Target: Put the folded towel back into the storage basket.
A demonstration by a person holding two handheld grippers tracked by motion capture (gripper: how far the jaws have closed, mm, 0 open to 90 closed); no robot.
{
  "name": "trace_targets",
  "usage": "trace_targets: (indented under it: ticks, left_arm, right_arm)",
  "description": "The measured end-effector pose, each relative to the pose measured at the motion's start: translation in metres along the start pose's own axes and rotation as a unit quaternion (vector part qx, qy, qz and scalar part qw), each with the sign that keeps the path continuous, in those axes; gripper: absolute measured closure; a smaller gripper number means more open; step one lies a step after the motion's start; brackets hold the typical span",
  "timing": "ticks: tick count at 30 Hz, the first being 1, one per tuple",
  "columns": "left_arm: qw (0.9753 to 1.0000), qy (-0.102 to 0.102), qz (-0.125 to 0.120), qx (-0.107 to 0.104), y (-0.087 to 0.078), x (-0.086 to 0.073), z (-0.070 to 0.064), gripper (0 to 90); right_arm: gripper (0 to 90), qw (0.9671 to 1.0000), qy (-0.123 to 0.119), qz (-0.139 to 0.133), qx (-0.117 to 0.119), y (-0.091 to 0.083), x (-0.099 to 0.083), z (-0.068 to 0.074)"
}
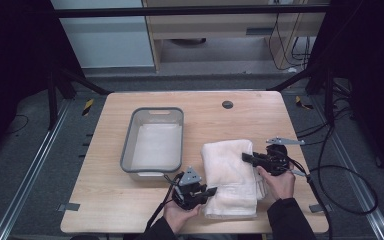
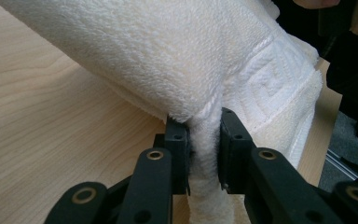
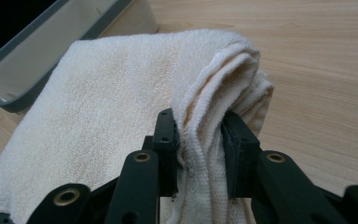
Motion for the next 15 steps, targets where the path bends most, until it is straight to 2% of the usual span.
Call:
trace_targets:
  ticks: [15]
  left_arm:
    - [0.9991, 0.002, -0.042, -0.007, -0.021, 0.019, -0.001, 76.0]
  right_arm:
    - [70.6, 0.9990, 0.000, -0.043, 0.009, -0.016, 0.014, 0.011]
Point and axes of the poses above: each handheld gripper's, and its own axes: y roughly forward along the jaws, x roughly out of its top, z roughly to its left, the point moved 1 cm from there along y, roughly forward along the jaws, and after that the axes turned 2 degrees about -z, right-handed, at the moved point
